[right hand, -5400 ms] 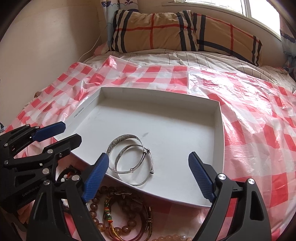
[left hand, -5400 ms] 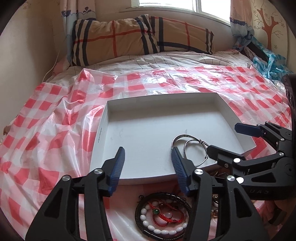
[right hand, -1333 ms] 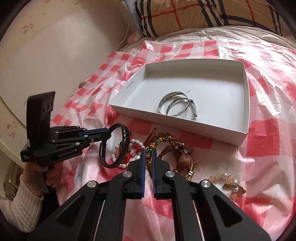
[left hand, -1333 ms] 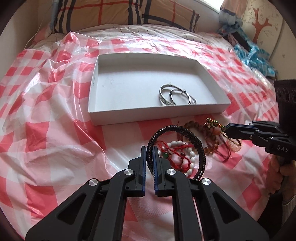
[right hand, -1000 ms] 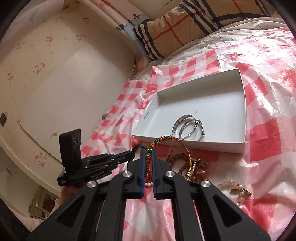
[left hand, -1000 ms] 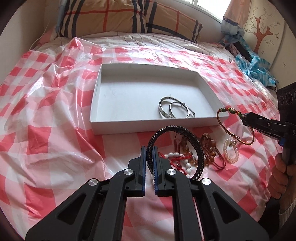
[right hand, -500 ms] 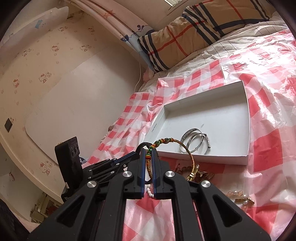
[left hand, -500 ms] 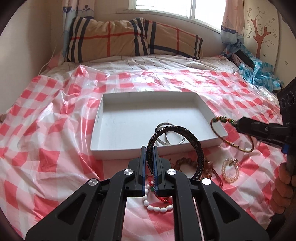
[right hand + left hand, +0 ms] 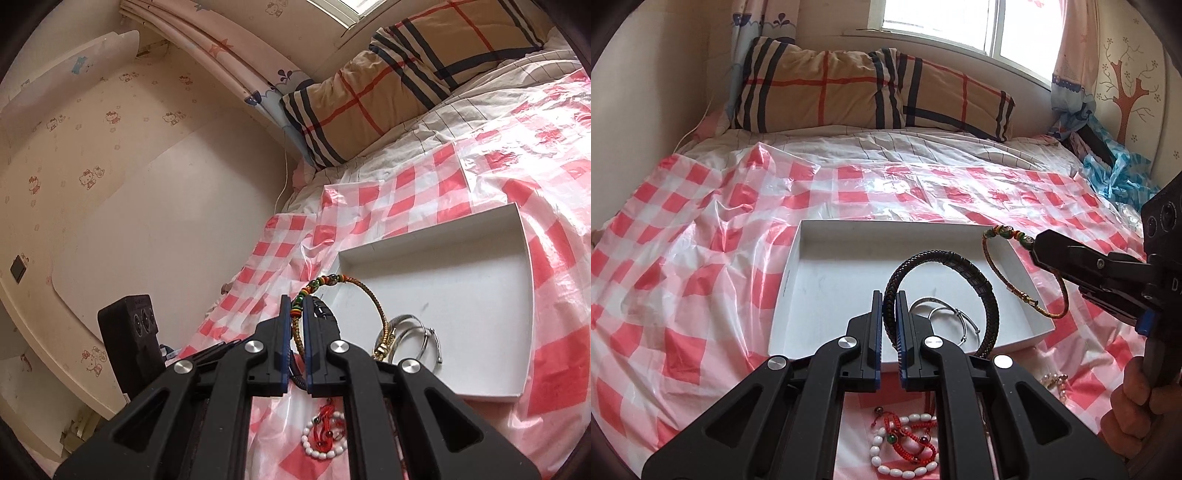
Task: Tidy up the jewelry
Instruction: 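Lift both bracelets into the white box and open both tools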
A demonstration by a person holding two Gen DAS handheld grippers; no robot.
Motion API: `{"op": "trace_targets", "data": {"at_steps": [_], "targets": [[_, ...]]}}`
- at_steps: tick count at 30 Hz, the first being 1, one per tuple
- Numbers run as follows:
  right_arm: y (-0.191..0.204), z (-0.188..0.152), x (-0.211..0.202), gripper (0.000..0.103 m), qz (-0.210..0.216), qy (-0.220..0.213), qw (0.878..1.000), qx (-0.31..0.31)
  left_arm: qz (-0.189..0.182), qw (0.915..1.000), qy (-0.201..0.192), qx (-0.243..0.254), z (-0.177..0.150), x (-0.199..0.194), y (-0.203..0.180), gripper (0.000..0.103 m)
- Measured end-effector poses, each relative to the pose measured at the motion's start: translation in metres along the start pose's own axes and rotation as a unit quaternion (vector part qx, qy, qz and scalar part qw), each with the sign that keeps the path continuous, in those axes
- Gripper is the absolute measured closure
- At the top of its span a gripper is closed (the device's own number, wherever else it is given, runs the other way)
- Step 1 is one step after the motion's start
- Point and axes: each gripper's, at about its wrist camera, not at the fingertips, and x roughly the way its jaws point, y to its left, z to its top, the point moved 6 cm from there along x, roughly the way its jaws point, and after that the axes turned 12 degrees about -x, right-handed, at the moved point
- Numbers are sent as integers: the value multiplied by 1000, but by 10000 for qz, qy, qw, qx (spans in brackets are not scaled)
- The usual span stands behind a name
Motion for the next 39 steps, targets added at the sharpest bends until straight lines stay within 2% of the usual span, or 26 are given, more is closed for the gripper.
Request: {"op": "trace_targets", "data": {"at_steps": [5, 10, 18, 19, 21, 28, 31, 36, 39], "targets": [[-12, -4, 8, 96, -269, 168, 9995, -29, 39, 9997, 85, -226, 1, 17, 11, 97], [-21, -3, 9, 96, -469, 116, 9988, -8, 61, 9995, 148, -281, -1, 31, 10, 97], [-37, -12, 24, 95, -854, 345, 9958, -2, 183, 9988, 190, -420, -5, 46, 12, 95], [-41, -15, 29, 94, -922, 445, 9947, 56, 226, 9986, 193, -430, -5, 48, 13, 95], [-48, -21, 31, 70, -971, 457, 9939, 245, 270, 9985, 195, -442, -6, 49, 15, 95], [-50, -25, 31, 68, -967, 471, 9935, 375, 301, 9987, 221, -335, -9, 46, 15, 94], [-51, -27, 33, 59, -997, 510, 9929, 407, 301, 9987, 281, -308, -11, 47, 14, 88], [-54, -27, 32, 54, -1035, 530, 9923, 437, 348, 9986, 238, -332, -11, 40, 20, 60], [-53, -23, 27, 51, -1059, 460, 9923, 438, 369, 9979, 204, -483, -8, 30, 34, 57]]}}
